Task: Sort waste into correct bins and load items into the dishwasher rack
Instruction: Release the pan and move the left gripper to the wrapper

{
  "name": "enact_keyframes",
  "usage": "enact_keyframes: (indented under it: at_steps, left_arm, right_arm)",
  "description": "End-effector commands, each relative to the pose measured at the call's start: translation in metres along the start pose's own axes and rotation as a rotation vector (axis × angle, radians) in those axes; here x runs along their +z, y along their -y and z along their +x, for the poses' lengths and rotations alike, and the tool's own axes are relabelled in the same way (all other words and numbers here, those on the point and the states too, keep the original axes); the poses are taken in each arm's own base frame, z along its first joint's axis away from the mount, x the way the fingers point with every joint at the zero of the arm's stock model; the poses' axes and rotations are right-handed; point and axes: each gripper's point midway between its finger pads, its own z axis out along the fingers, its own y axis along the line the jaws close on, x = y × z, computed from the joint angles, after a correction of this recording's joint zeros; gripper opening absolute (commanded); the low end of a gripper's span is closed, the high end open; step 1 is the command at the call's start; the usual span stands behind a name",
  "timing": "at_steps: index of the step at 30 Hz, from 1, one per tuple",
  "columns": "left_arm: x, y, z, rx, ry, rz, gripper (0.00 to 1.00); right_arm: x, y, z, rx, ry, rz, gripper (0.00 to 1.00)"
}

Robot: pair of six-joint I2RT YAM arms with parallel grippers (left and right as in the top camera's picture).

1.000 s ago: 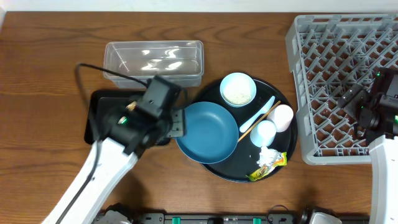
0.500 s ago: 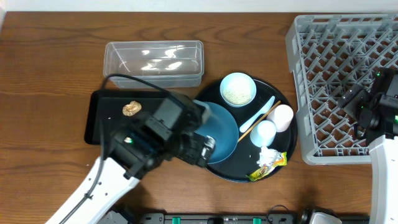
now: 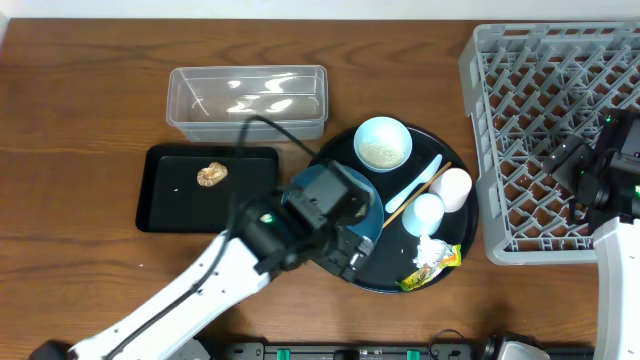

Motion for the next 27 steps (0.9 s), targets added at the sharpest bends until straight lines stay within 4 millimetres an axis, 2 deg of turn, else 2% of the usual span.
enact_keyframes:
  at_steps: [1,6,13,17,22,27]
  left_arm:
    - [0.02,0.007,0.005,0.043,-0.051,-0.009,0.89]
    - [0.038,0.017,0.0,0.06,-0.061,-0.001,0.89]
    - [0.039,0.02,0.003,0.039,-0.082,0.02,0.89]
    - [0.039,0.032,0.005,0.054,-0.09,0.085,0.89]
    - [0.04,0.057,0.004,0.152,-0.072,0.166,0.89]
    - [0.052,0.075,0.0,0.21,-0.058,0.19,0.89]
  right_arm:
    - [-0.003,0.001,-0.006,0.002,0.015,0.001,0.99]
    - [-0.003,0.001,-0.006,0.002,0.015,0.001,0.99]
    - [-0.003,0.001,-0.006,0.002,0.015,0.001,0.99]
    - [-0.003,0.001,-0.006,0.002,0.015,0.0,0.99]
    - [-0.003,0.001,-0.006,0.002,0.015,0.001,0.99]
    - [-0.003,0.001,-0.006,0.002,0.015,0.001,0.99]
